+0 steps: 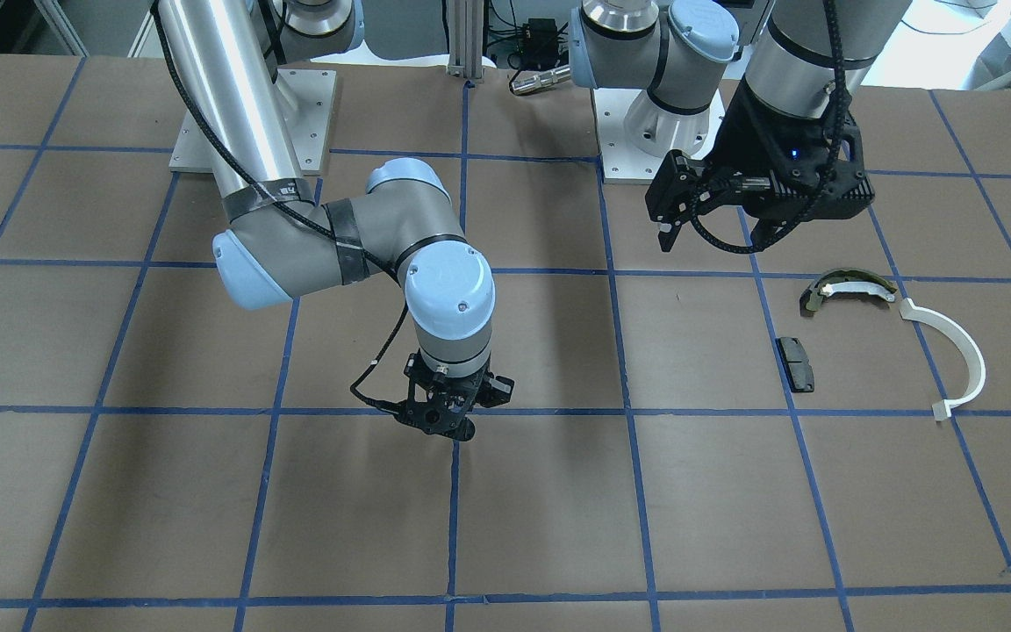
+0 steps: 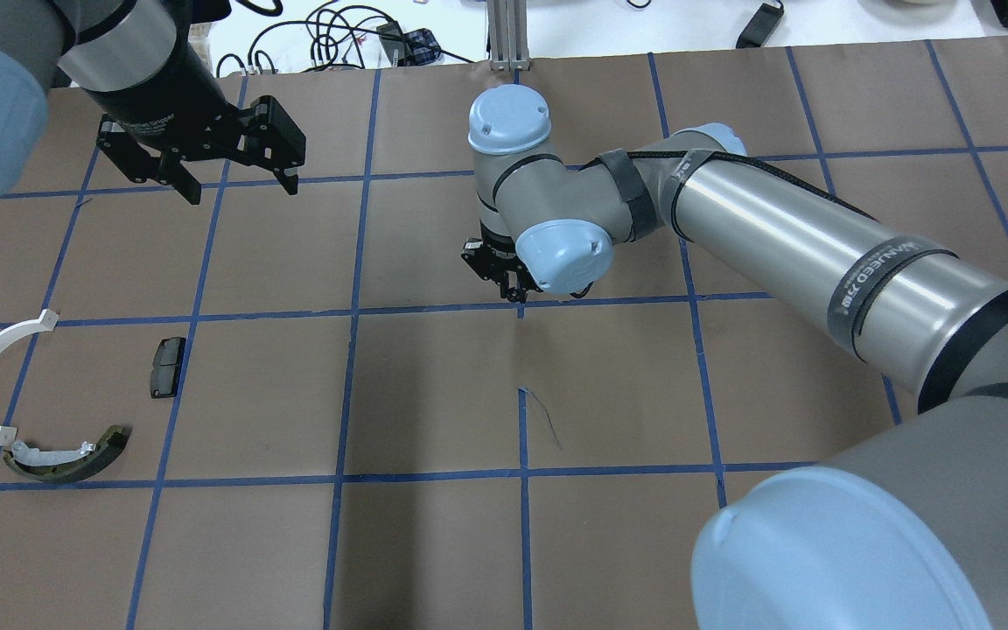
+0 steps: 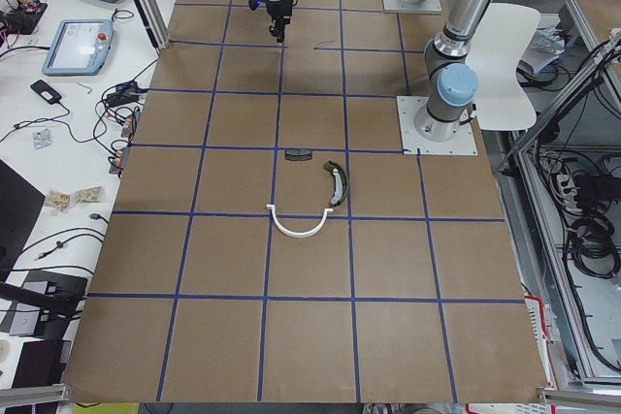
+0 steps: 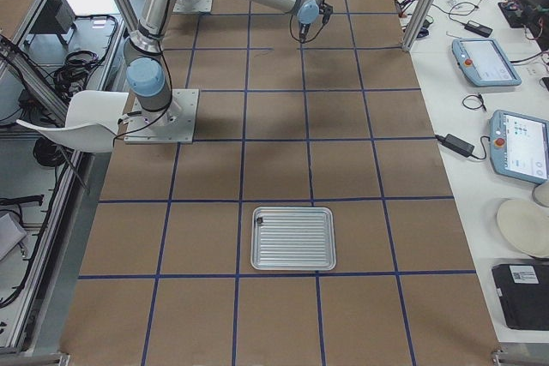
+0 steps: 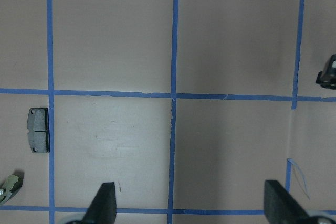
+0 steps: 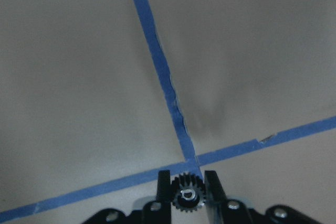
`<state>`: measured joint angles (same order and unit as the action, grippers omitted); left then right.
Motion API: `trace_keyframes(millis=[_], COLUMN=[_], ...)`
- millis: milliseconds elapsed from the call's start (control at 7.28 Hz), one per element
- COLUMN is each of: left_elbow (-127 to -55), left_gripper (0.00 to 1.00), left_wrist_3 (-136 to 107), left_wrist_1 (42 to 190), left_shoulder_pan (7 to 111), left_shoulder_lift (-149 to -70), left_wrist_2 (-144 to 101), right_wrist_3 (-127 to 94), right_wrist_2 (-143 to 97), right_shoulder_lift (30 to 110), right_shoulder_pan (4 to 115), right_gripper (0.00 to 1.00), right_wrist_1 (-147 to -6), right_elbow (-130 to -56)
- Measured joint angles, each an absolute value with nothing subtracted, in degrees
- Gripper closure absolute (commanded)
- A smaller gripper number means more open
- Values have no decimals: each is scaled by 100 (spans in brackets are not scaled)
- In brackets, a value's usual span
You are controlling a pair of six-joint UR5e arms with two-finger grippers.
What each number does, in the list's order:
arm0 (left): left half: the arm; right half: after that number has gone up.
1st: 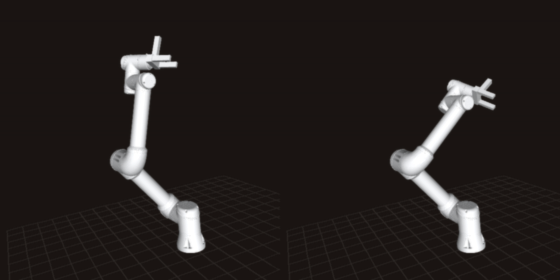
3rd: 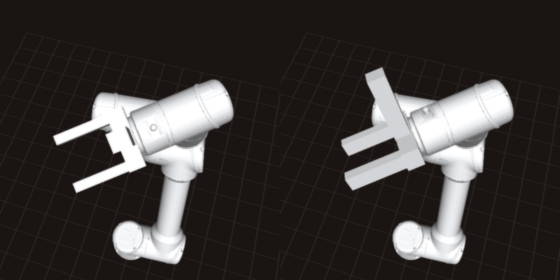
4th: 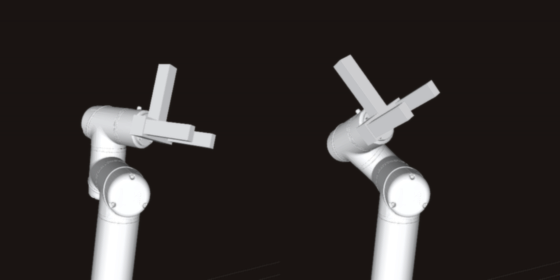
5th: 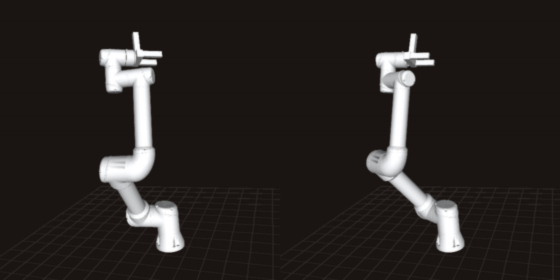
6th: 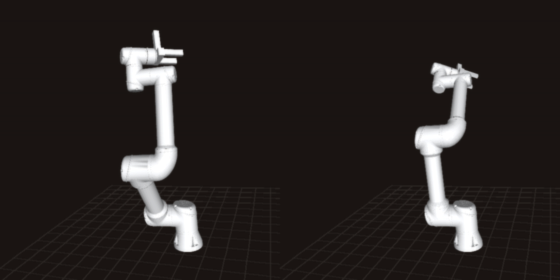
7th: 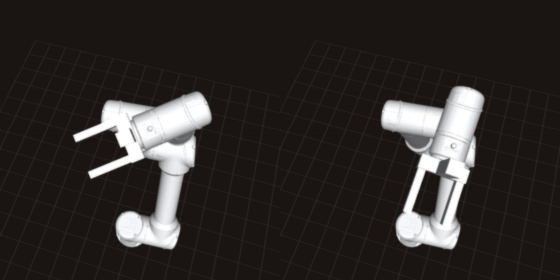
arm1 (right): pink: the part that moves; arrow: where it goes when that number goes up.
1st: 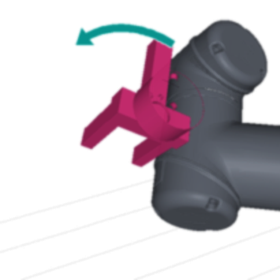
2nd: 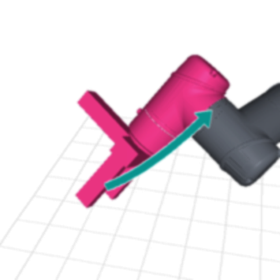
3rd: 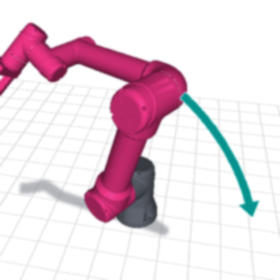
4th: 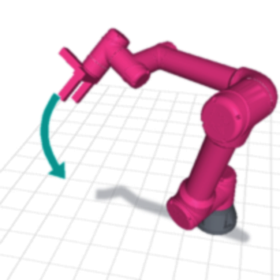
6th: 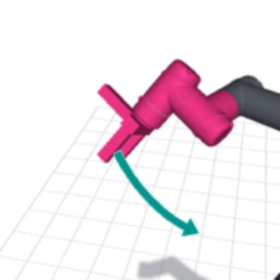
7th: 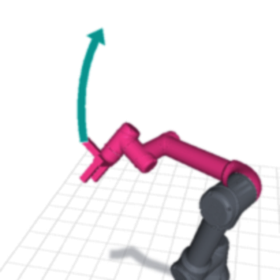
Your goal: Place bearing gear from tray to pile
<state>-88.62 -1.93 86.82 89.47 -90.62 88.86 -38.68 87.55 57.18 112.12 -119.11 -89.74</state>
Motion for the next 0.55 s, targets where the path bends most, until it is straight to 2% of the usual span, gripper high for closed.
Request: trace_keyframes(millis=[412, 550], left_elbow=[-8867, -8867], left_gripper=[0, 0], left_wrist_3=[-193, -193], left_wrist_1=[8682, 8680], left_shoulder_pan=[8947, 8947], left_shoulder_lift=[-9054, -9054], left_wrist_2=[8886, 8886], right_wrist_3=[-3884, -3889], right_wrist_2=[8639, 8545], right_shoulder_lift=[5733, 5736], right_shoulder_pan=[11316, 11358], right_gripper=[100, 69], right_wrist_1=[-11904, -11897], right_elbow=[-9241, -9264])
